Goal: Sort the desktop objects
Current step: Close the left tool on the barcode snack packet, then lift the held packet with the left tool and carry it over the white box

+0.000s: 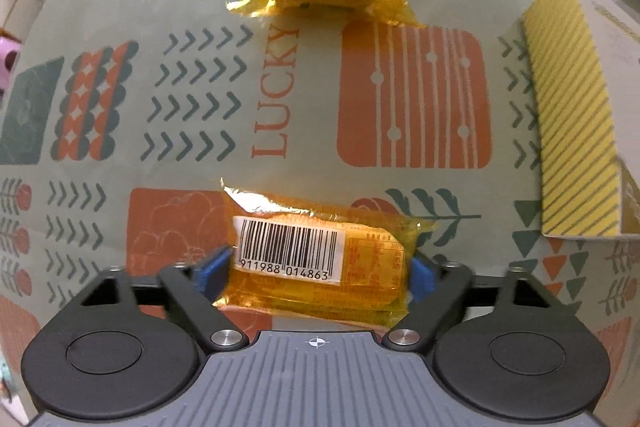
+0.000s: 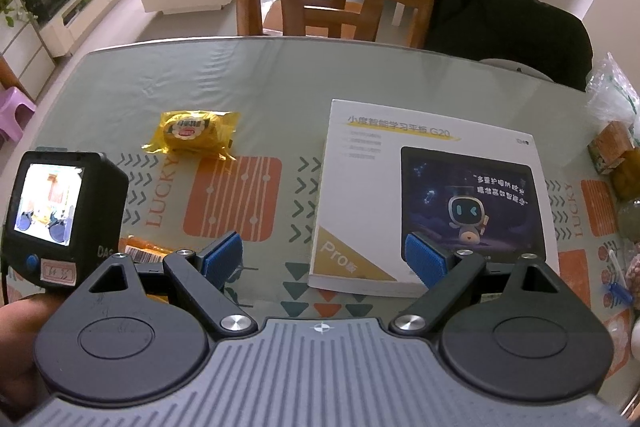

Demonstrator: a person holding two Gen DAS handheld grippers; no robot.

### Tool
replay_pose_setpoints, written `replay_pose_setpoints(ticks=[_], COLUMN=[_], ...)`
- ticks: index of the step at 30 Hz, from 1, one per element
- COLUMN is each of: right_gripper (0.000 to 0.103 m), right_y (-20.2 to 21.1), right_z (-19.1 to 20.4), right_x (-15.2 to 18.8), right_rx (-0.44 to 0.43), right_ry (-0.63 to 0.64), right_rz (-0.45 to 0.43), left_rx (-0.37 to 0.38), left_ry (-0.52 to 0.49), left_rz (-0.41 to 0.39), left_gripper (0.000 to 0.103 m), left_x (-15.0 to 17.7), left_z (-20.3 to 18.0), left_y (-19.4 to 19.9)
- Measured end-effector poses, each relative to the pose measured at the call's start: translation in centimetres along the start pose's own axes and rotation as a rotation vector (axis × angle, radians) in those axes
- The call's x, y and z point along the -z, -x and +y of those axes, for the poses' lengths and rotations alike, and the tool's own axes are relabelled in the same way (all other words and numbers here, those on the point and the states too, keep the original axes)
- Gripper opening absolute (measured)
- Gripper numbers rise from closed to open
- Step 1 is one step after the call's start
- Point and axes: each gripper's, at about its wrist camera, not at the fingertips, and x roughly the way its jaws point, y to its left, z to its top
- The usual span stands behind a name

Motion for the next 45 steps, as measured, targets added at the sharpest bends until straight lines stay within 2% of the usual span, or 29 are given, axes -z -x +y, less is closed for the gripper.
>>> replay_pose_setpoints(ticks=[4,6,16,21,34,45], right_gripper=[0.103,0.103,0.103,0.103,0.103,0.103], right_y=[0.7,1.1,4.2,5.7,8.2,10.1], right_z=[-0.1,-0.2,-0.7,-1.1,-3.2,-4.4], right_x=[0.1,0.2,1.2,2.4,6.4,7.9], right_rx=[-0.007,-0.011,-0.036,-0.03,0.0,0.012], right_ry=[-0.005,-0.008,-0.023,-0.019,-0.023,-0.004], right_rz=[-0.013,-0.021,-0.074,-0.091,-0.096,-0.137], left_rx=[0.006,0.005,0.017,0.009,0.002,-0.016], left_ry=[0.009,0.012,0.03,0.037,0.051,0.084], left_rz=[-0.036,-0.063,-0.141,-0.167,-0.188,-0.216], left_gripper=[0.07,0.069,0.068,0.069,0.069,0.069], left_x=[0.2,1.7,3.3,5.3,10.8,14.2], left_z=[0.2,0.1,0.4,0.5,0.2,0.0], left_y=[1.8,3.1,7.9,10.0,12.8,14.7])
